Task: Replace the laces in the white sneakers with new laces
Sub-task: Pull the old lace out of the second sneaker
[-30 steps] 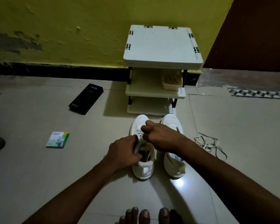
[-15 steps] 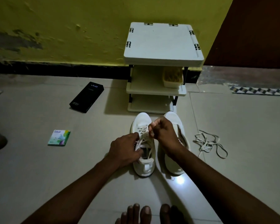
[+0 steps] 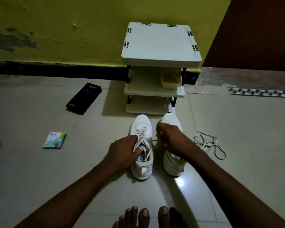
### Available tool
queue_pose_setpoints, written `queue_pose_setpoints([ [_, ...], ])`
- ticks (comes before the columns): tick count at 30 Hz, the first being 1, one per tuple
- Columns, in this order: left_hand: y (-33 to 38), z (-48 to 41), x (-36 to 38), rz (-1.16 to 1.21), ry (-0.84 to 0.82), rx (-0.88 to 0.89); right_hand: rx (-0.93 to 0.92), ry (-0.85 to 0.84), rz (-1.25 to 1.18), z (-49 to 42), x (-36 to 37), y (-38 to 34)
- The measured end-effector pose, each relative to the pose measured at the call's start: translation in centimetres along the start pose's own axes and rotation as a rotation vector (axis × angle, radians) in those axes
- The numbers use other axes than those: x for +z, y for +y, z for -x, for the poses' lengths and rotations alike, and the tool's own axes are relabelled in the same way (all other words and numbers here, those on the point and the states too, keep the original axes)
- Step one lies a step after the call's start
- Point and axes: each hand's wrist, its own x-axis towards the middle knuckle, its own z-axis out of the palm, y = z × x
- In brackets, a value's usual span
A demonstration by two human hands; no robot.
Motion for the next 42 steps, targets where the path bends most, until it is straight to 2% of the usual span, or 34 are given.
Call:
queue_pose_setpoints([
  [2,0.4,0.0,0.1,-0.028,0.031,0.012,-0.016,-0.017,0.030,0.2,1.3,-1.0],
  [5,0.5,0.2,0.2,0.006,0.095,0.000,0.021,0.098,0.072,0.5,3.5,-1.8],
  [11,0.9,-1.5,-0.4,-0.037,0.165,0.292,0.228,0.438,-0.066,2.7,7.1,-4.1],
  [14,1.0,-2.2,-0.6,-0.140,0.188,0.395,0.279,0.448,-0.142,3.6,8.9,-4.5],
  [17,0.6,-2.2,-0.3,-0.120,0.155,0.401,0.317,0.479,-0.252,4.1,10.2,-4.1],
  [20,0.3,-2.1,-0.6,0.052,0.138,0.316,0.282,0.518,-0.354,4.6,10.8,-3.7],
  [25,1.0,-2.3,-1.2,0.288,0.127,0.130,0.277,0.547,-0.366,5.2,11.6,-3.7],
  [28,1.2,-2.3,-0.8,0.497,0.175,-0.178,0.247,0.561,-0.345,4.9,11.3,-3.7],
  [31,1.4,-3.1,-0.6,0.958,0.160,-0.691,0.241,0.540,-0.307,4.6,11.2,-3.7],
  [32,1.3,-3.4,-0.7,1.081,0.122,-0.765,0.242,0.522,-0.295,4.5,11.2,-3.7],
  [33,1.2,-3.6,-0.8,1.129,0.088,-0.766,0.240,0.506,-0.283,4.5,11.1,-3.7],
  [35,0.9,-3.5,-1.3,1.060,0.057,-0.607,0.241,0.479,-0.267,4.0,10.8,-3.6],
  [39,0.3,-2.5,-2.2,0.586,0.055,-0.056,0.279,0.398,-0.321,2.8,9.3,-3.9],
  [42,0.2,-2.1,-2.7,0.433,-0.008,0.148,0.292,0.366,-0.323,2.2,9.1,-3.9],
])
